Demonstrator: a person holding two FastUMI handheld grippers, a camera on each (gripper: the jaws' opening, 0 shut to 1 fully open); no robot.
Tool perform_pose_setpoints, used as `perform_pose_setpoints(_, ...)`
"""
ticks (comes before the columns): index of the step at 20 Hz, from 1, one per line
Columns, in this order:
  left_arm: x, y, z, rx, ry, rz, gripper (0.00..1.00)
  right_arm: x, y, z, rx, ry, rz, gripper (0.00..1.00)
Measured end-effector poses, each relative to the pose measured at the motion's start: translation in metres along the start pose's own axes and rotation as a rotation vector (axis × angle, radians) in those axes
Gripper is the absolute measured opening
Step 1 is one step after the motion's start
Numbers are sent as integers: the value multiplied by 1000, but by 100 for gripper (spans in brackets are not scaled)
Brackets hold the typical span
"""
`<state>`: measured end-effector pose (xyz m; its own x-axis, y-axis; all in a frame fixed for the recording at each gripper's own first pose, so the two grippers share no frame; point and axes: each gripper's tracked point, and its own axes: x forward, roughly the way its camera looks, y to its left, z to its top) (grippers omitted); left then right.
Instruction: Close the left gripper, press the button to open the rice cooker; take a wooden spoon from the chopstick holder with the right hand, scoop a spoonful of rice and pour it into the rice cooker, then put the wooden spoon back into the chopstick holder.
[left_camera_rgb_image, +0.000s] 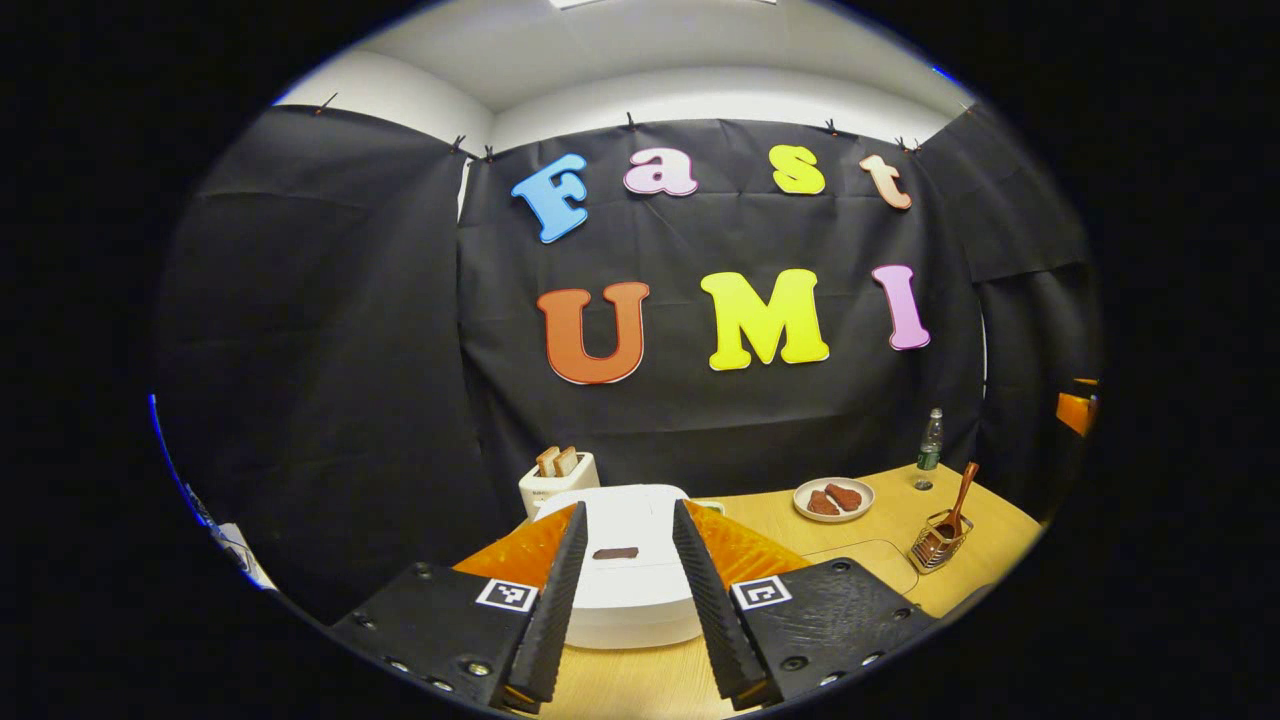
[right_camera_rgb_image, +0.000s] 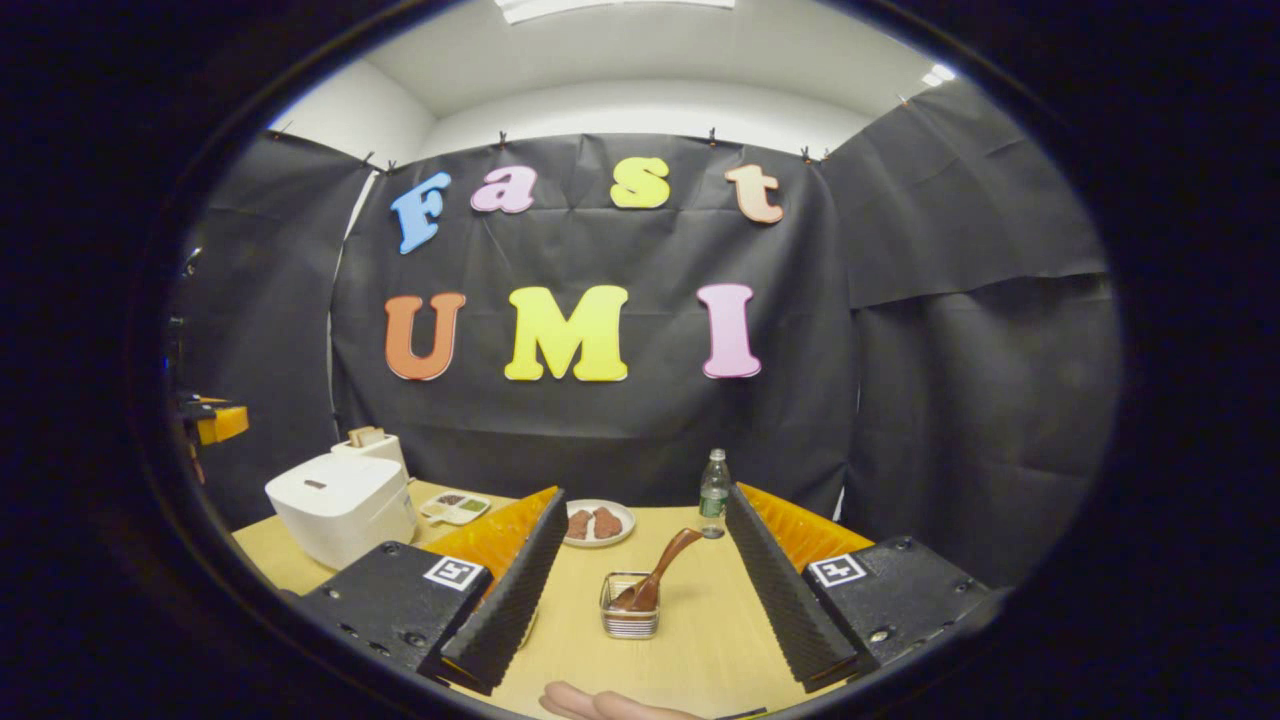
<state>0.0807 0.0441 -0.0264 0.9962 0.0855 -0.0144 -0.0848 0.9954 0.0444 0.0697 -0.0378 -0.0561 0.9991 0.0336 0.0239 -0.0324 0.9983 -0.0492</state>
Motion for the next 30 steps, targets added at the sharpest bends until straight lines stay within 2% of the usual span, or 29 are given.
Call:
perform_pose_setpoints(1, 2, -1, 3, 7, 0, 17, 56, 4, -3, -5, -5, 6, -3, 99)
perform_pose_setpoints(3, 20, 14, -14, -2, 48, 47, 5, 12, -6, -10, -8, 13, -8, 100)
perform_pose_setpoints(6, 44, 0, -32, -8, 114, -24, 6, 27, -11, -14, -5, 12, -26, 99)
perform_pose_setpoints(9, 65, 6, -45, 18, 157, -22, 12, 41, -10, -19, -54, -22, -39, 99)
perform_pose_setpoints(11, 84, 8, -54, 31, 177, -18, 12, 50, -7, -30, -69, -8, -39, 100)
perform_pose_setpoints(12, 88, 13, -59, 27, 205, 14, 12, 53, -5, -34, -67, 3, -33, 99)
perform_pose_setpoints(13, 93, 16, -69, 20, 236, 21, 0, 56, -5, -39, -62, 15, -29, 100)
perform_pose_setpoints(19, 130, 23, -110, -14, 355, 31, 0, 66, -19, -59, -54, 48, -37, 100)
perform_pose_setpoints(24, 136, 10, -130, -66, 427, -6, 0, 67, -35, -68, -65, 61, -65, 100)
perform_pose_setpoints(30, 134, 11, -134, -39, 447, 28, 0, 69, -41, -78, -42, 72, -71, 100)
